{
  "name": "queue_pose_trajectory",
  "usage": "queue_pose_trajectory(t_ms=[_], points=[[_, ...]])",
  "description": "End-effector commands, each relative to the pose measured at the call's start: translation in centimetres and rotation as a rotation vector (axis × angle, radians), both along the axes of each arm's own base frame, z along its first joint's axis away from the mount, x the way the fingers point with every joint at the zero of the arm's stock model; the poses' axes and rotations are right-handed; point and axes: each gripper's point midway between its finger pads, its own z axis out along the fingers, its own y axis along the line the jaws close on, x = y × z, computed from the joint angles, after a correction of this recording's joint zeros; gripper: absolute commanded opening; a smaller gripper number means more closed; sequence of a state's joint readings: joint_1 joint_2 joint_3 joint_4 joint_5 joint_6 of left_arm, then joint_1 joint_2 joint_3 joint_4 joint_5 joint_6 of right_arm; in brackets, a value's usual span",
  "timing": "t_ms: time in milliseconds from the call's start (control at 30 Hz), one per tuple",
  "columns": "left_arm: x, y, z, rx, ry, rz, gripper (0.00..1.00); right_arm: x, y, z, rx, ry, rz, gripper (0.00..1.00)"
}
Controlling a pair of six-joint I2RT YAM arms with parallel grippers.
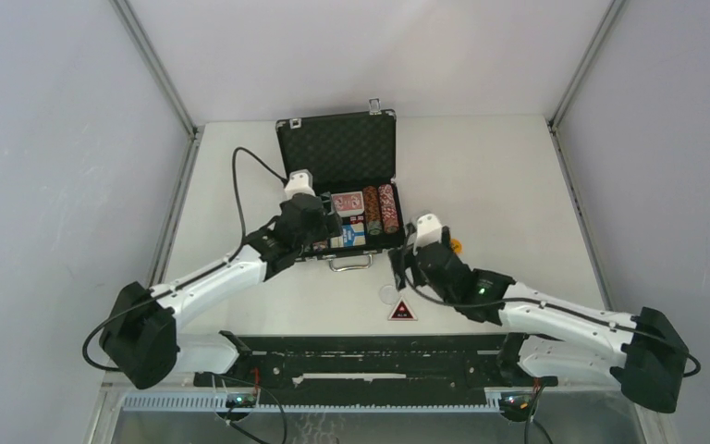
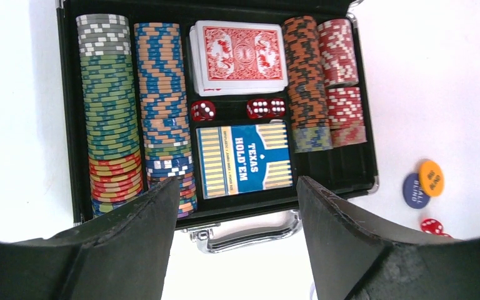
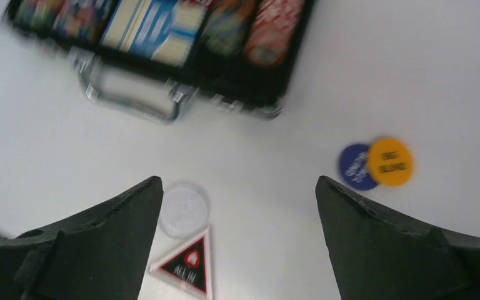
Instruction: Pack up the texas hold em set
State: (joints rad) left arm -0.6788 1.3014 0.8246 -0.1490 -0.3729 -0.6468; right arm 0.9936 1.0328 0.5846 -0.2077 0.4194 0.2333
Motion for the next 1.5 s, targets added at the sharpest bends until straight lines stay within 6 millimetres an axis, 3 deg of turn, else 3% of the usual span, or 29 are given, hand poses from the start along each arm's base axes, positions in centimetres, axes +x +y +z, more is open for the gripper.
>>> queue_pose_trajectory(t_ms=[0, 100, 200, 367, 467, 500, 567, 733, 1067, 1467], points=[[0.0, -1.0, 2.6, -0.091, -0.108, -0.043, 0.74, 4.3, -5.1, 3.4, 0.076, -0.071, -0.35, 0.97], [-0.1, -1.6, 2.0, -0.121, -0.11, -0.069, 0.73, 5.2, -6.5, 1.7, 0.222, 0.116, -0.43, 0.83], [-0.3, -2.0, 0.8, -0.111, -0.082, -0.092, 0.73, 6.3, -8.4, 0.5, 0.288, 0.176, -0.523, 0.76], [-0.6, -1.9, 0.4, -0.111, -0.078, -0.097, 0.73, 7.7, -9.5, -1.4, 0.287, 0.281, -0.529, 0.66], [-0.6, -2.1, 0.3, -0.109, -0.07, -0.109, 0.73, 7.5, -9.9, -3.0, 0.223, 0.349, -0.549, 0.46], [-0.6, -2.2, 0.1, -0.108, -0.064, -0.112, 0.73, 7.3, -9.9, -3.6, 0.204, 0.375, -0.558, 0.44], [-0.6, -2.4, -0.1, -0.107, -0.056, -0.121, 0.73, 6.9, -9.6, -4.5, 0.186, 0.404, -0.557, 0.45], [-0.6, -2.6, -0.5, -0.103, -0.047, -0.124, 0.73, 6.5, -9.1, -5.4, 0.136, 0.403, -0.56, 0.6], [-0.3, -2.6, -1.5, -0.077, -0.02, -0.118, 0.73, 5.5, -9.7, -7.2, 0.022, 0.417, -0.576, 0.6], [-0.2, -2.2, -1.5, -0.072, -0.018, -0.096, 0.73, 4.9, -10.3, -7.8, 0.0, 0.427, -0.599, 0.55]])
